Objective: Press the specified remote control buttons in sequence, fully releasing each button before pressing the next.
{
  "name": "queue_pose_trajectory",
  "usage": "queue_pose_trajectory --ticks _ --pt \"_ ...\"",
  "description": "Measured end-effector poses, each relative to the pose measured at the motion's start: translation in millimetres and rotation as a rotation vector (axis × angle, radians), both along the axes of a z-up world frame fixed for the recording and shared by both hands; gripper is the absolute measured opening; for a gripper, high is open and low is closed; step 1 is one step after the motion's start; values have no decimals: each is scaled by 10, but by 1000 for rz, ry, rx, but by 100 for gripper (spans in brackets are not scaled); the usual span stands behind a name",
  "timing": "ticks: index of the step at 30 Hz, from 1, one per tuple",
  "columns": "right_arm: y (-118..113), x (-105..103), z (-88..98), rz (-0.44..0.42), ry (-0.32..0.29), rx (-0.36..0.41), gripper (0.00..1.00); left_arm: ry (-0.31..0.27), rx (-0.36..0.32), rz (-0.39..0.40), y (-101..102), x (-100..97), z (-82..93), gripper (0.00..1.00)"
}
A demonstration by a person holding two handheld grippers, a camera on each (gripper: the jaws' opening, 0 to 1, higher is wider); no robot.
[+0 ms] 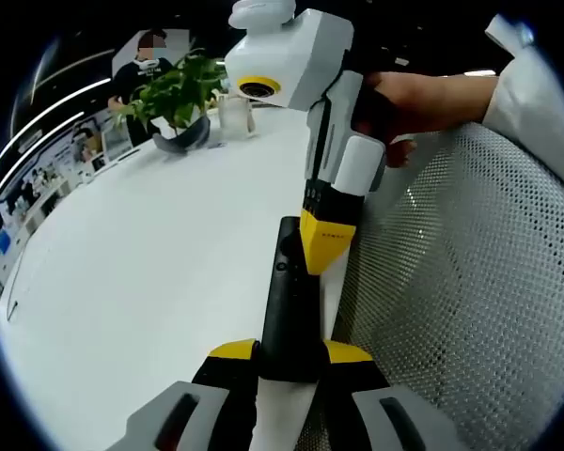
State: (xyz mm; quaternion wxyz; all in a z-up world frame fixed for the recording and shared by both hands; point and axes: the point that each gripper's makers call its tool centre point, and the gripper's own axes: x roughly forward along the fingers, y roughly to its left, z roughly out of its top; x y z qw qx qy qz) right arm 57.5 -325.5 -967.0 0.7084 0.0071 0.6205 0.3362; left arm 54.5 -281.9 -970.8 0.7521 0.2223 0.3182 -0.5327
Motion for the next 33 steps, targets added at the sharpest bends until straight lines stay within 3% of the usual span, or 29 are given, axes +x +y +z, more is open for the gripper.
queue_pose_trajectory --ticks 8,9,12,25,33 --pt "28 15 41 -53 29 61 0 0 3 -17 -12 -23 -7 24" --pt "105 23 104 -72 41 122 0 -1 4 -23 -15 -31 -9 24" --pt "149 39 151 -102 62 176 0 -8 7 -31 -21 -38 -6 24" --pt "138 1 36 -68 75 115 0 -3 4 -40 -40 -65 0 24" --pt "135 27 45 -92 93 140 0 5 -2 -32 -38 -57 0 24"
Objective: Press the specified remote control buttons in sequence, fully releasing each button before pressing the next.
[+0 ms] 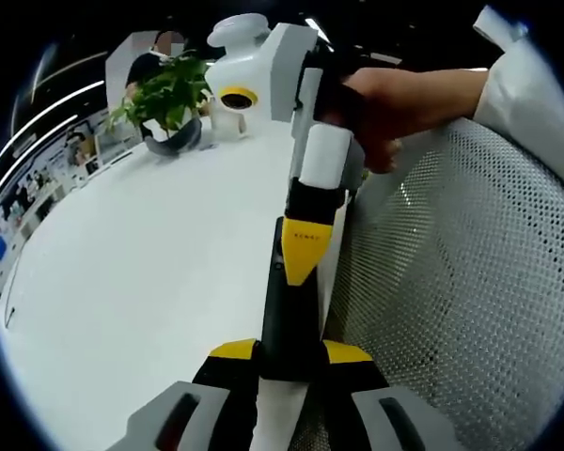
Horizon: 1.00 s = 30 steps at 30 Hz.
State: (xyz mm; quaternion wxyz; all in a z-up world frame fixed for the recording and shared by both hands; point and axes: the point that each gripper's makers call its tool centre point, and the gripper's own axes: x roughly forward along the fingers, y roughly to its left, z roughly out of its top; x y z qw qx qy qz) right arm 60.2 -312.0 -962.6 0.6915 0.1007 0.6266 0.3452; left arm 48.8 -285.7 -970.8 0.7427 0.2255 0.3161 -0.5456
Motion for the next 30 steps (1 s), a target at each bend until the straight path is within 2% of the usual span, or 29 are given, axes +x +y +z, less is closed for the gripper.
queue_pose_trajectory --ticks 10,18,30 --pt "-7 11 -4 -29 19 23 0 14 -3 19 -6 8 0 25" --pt "-6 21 -6 -36 19 25 0 56 -17 64 -13 20 13 25" --pt "-2 23 -2 -33 11 23 0 37 -18 45 -18 22 7 25"
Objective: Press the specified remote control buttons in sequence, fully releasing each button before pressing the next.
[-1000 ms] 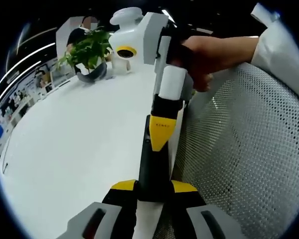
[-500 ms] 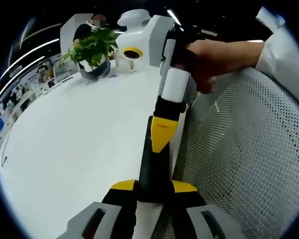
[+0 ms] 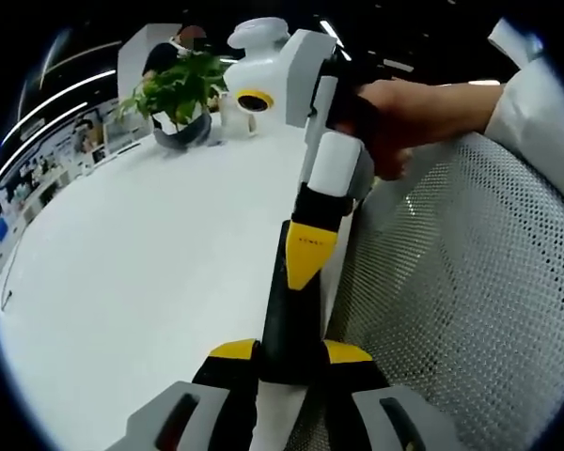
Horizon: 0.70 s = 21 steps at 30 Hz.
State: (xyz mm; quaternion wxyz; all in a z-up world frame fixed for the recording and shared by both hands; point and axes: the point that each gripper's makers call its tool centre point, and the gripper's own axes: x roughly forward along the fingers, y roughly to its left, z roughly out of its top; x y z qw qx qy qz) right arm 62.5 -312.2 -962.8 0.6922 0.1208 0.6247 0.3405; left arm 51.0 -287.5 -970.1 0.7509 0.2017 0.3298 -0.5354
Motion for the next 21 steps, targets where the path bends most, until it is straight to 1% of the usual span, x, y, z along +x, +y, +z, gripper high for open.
queue_pose_trajectory --ticks 3,4,7,18,21 --pt "13 -5 4 31 -25 -13 0 -6 0 -8 -1 1 1 25" --pt "15 -1 3 34 -31 -15 0 -20 4 -18 2 7 -2 25" --pt "4 1 -2 35 -29 -16 0 -41 13 -39 5 -3 -11 24" --pt "13 -12 0 48 -36 -26 0 -40 10 -37 8 -1 -10 24" --pt "8 -8 -2 42 -29 -22 0 -41 10 -37 7 0 -12 24"
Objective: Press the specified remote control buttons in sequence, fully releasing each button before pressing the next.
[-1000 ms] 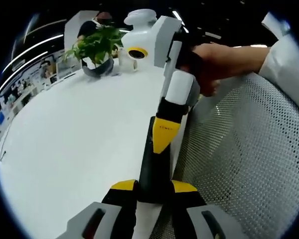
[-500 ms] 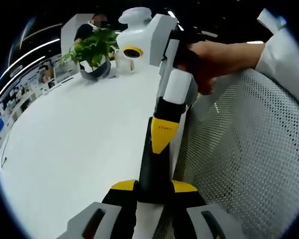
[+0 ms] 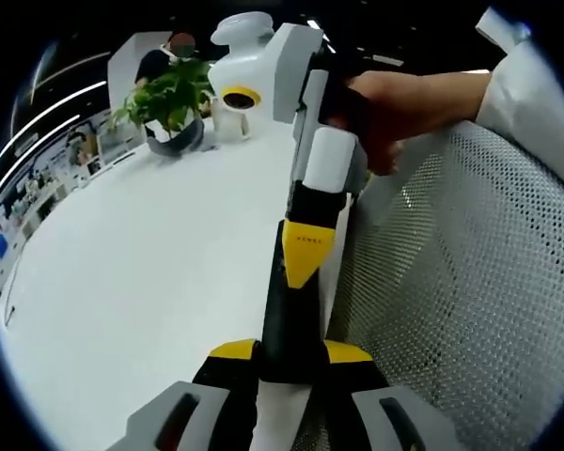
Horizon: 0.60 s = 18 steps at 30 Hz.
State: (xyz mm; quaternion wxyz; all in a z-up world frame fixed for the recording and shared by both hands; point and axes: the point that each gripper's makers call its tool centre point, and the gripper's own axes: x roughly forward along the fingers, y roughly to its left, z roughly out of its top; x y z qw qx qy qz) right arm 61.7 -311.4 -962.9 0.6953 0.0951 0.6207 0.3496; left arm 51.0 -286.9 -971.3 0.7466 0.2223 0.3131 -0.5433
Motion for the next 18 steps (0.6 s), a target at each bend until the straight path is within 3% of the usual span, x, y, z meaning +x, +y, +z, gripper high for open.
queue_pose_trajectory --ticks 7,14,18 --pt "2 -24 -1 6 16 -2 0 -2 0 0 1 4 -3 24" --pt "66 23 53 -16 13 58 0 -4 1 -1 -4 13 -6 24" --pt "91 -22 17 3 22 43 0 -4 0 1 -3 12 -6 24"
